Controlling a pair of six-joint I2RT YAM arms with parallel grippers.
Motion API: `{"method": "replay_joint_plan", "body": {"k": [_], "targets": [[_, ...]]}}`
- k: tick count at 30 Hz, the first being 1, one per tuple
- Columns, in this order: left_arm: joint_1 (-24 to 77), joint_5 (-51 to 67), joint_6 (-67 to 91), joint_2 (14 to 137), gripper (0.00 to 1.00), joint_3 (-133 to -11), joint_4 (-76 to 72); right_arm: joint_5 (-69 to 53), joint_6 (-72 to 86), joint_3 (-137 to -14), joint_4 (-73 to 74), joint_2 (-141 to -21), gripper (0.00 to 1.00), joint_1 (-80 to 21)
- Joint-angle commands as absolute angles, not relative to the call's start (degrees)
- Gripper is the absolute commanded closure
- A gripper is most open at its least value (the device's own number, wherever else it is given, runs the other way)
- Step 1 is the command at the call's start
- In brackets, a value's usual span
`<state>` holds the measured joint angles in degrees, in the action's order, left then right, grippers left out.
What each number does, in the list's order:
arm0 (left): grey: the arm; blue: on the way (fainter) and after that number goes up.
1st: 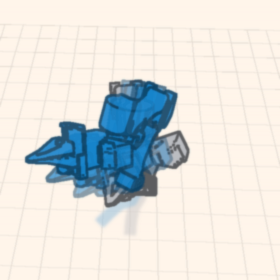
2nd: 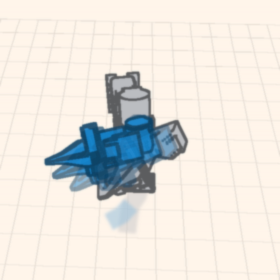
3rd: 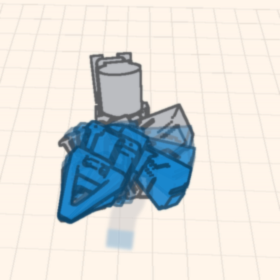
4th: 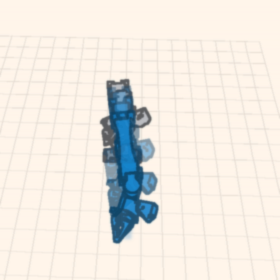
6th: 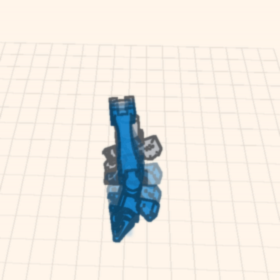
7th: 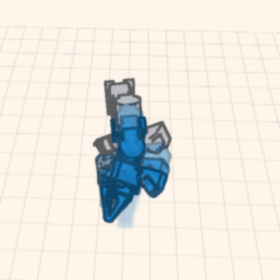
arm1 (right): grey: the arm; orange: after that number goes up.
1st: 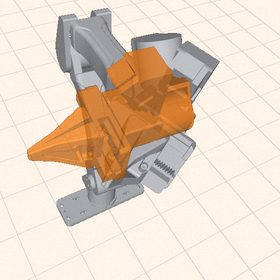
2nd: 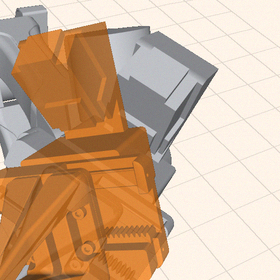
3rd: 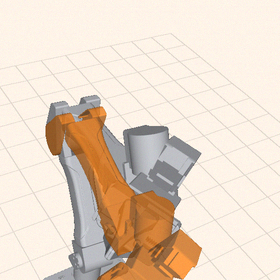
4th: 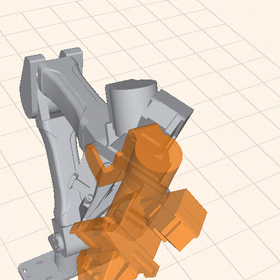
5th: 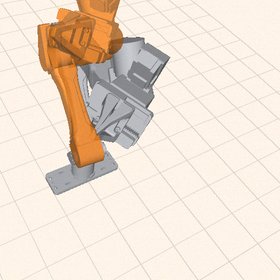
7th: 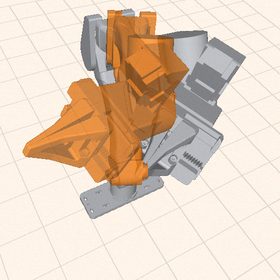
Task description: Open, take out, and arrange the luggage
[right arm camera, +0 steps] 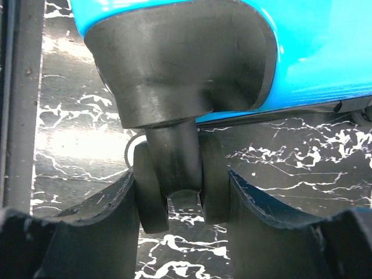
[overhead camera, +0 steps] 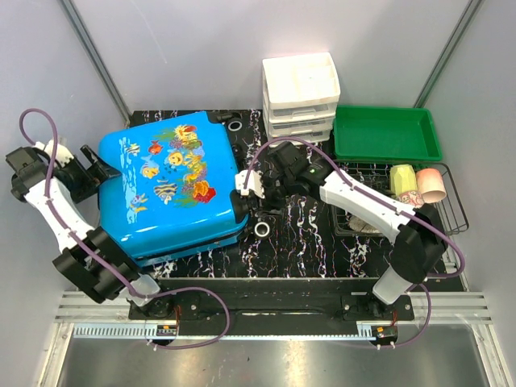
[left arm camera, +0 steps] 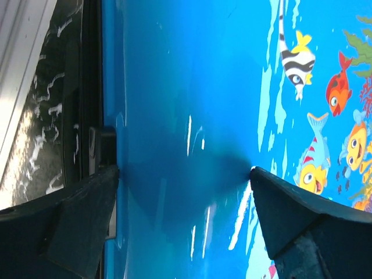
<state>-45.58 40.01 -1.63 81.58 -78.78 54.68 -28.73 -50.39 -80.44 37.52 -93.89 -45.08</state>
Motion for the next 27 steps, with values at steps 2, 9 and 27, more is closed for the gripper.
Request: {"method": "replay_joint_plan", "body": {"k": [2,9,27], "targets": [[-37.46,44.82,-0.88,88.06,0.03,-79.27,57.66,-35.15,-39.91,-78.66,37.97,-90.44,0.54,-47.9],[-30.94,44.21,-0.96,97.28,0.07,-84.98,54.23,-37.79,-34.56,-80.85,37.97,-90.79,0.31,-47.99],[-26.98,44.55,-18.01,98.28,0.05,-107.33,64.16,-37.27,-20.83,-77.19,32.01,-80.85,0.08,-30.85]]}}
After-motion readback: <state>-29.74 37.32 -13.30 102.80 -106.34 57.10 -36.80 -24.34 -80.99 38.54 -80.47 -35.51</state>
